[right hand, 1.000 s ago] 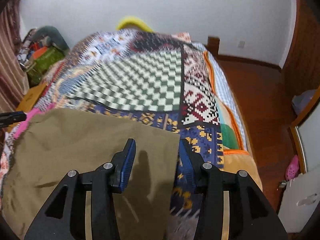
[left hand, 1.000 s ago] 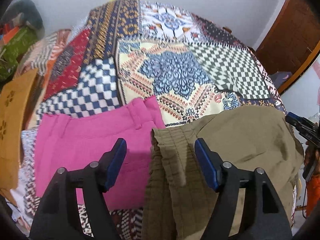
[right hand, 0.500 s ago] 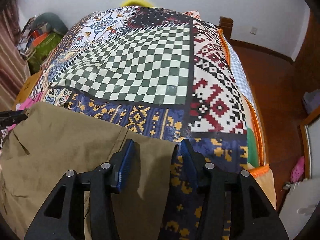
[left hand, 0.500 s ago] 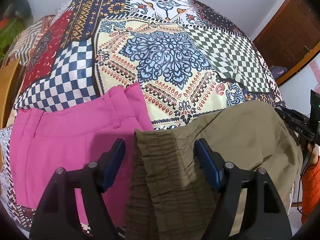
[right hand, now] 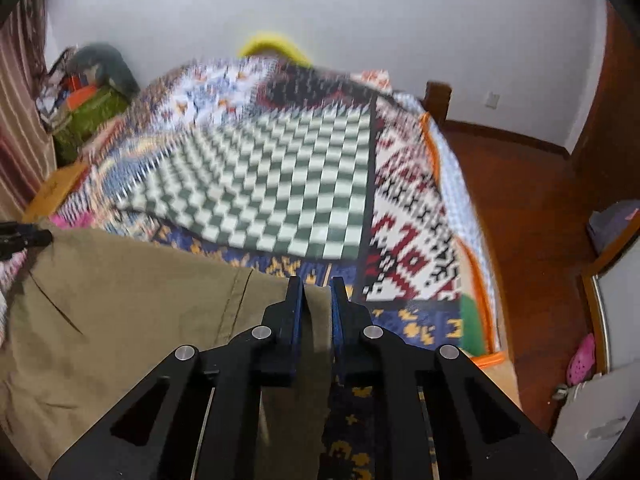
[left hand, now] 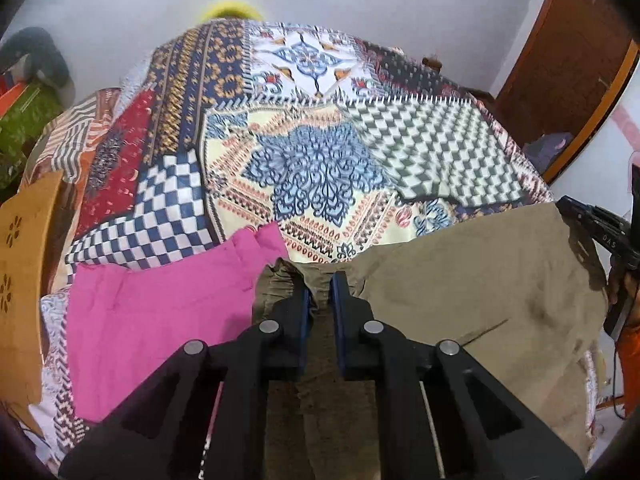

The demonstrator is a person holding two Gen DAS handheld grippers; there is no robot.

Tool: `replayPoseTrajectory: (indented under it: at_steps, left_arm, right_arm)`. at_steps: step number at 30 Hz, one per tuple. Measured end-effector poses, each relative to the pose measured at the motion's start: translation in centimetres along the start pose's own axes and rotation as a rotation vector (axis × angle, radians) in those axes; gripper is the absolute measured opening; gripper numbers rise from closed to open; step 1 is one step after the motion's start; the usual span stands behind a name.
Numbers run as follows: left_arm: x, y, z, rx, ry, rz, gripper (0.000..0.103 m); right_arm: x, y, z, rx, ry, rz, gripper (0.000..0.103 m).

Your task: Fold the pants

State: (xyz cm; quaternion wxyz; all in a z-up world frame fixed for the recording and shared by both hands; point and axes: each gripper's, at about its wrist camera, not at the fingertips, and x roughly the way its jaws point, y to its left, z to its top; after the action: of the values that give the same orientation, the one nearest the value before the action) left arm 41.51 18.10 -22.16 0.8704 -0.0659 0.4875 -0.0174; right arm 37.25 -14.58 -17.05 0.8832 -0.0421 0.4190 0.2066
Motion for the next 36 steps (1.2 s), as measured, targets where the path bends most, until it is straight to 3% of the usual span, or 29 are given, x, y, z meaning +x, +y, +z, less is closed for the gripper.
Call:
replayPoseTrajectory:
  at_steps: [7,16,24,36]
  left_arm:
    - [-4.3,-0.8,-0.3,0.011,-0.06,0.0,0.008]
    - [-11.3,-2.4,-2.9,0.058,-0.168,-0.006,0.005]
    - [-16.3,-2.9,-6.8,0.064,-0.207,-0.047,0.005]
    - [-19.8,-3.5,-13.8,0.053,-0.203,-0.094,0.005]
  right_arm:
    - [-5.1,1.9,1.2,-0.024,-0.106,0.019,0.011]
    - [-11.5,3.7,1.1,-0.031,-0.23,0.066,0.011]
    - [-15.5,4.3,-1.7,0.004,-0.267,0.09,0.011]
    - [-20.6,5.7,-7.4,0.057,-0.261,0.127,0.011]
